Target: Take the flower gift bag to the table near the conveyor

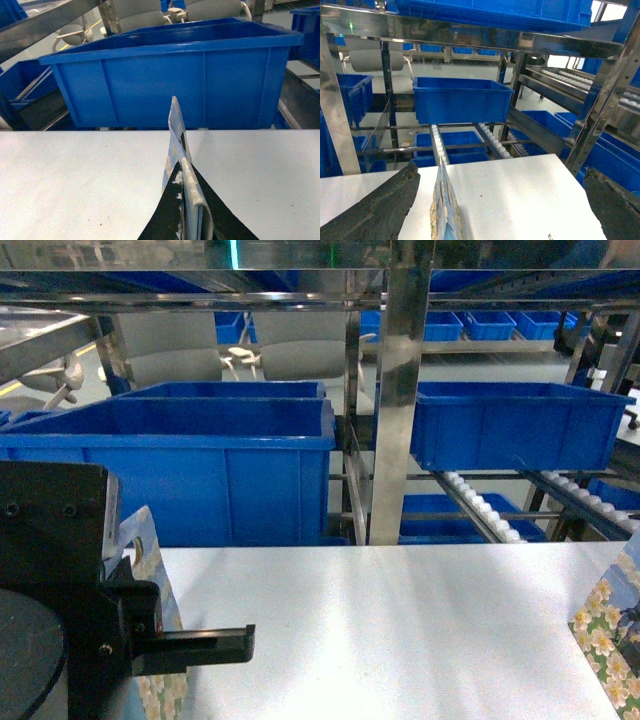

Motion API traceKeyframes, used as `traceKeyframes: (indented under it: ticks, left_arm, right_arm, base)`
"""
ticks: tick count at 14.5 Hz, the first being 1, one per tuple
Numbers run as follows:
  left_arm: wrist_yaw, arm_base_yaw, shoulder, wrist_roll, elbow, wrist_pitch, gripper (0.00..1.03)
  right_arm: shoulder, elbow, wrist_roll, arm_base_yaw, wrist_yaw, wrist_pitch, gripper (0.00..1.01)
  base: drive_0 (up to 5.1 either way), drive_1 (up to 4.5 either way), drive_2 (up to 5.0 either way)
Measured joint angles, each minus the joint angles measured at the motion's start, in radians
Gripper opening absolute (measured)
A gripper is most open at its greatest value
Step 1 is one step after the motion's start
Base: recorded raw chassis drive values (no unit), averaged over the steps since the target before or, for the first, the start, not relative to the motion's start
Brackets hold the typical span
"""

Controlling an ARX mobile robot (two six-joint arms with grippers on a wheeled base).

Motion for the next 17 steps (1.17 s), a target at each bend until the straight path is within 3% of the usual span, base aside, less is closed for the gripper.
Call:
traceKeyframes:
  ticks: [6,7,10,13,14,15,17]
  left_arm:
    - [-0.037,-0.080,-0.003,-0.104,-0.083,-0.071,0.03]
    - [-0.037,-0.097,-0.019,-0.108,-0.086,-0.104,0.14]
    - [-0.044,-0.134,-0.118,-0.131,-0.094,-0.195,0.59]
    - [-0.041,-0.137,-0.283,-0.091,-0.079,-0.300,0.95]
    - [-0.037,-0.137,-0.354,-0.066,-0.078,-0.340,0.99]
    - [-0.036,-0.137,-0.401,-0.046,-0.078,-0.364,0.97]
    - [-0.027,-0.118,-0.543,0.035,-0.082,-0.386,0.98]
  right_arm:
    - [0.000,0.000,0.000,0.000,0.000,0.000,0.98]
    - [0.000,0.000,0.000,0.000,0.000,0.000,0.98]
    - [0.000,0.000,0.000,0.000,0.000,0.000,0.98]
    - [0.000,0.000,0.000,0.000,0.000,0.000,0.98]
    - [0.000,0.000,0.000,0.000,0.000,0.000,0.98]
    - [0.000,0.000,0.000,0.000,0.000,0.000,0.98]
    - [0.000,0.000,0.000,0.000,0.000,0.000,0.98]
  base:
    - [0.0,0.00,0.0]
    - [0.0,0.00,0.0]
    - [0.0,0.00,0.0]
    - [0.0,0.00,0.0]
    - [0.0,0.00,0.0]
    - [0.0,0.00,0.0]
    - [0.0,0.00,0.0]
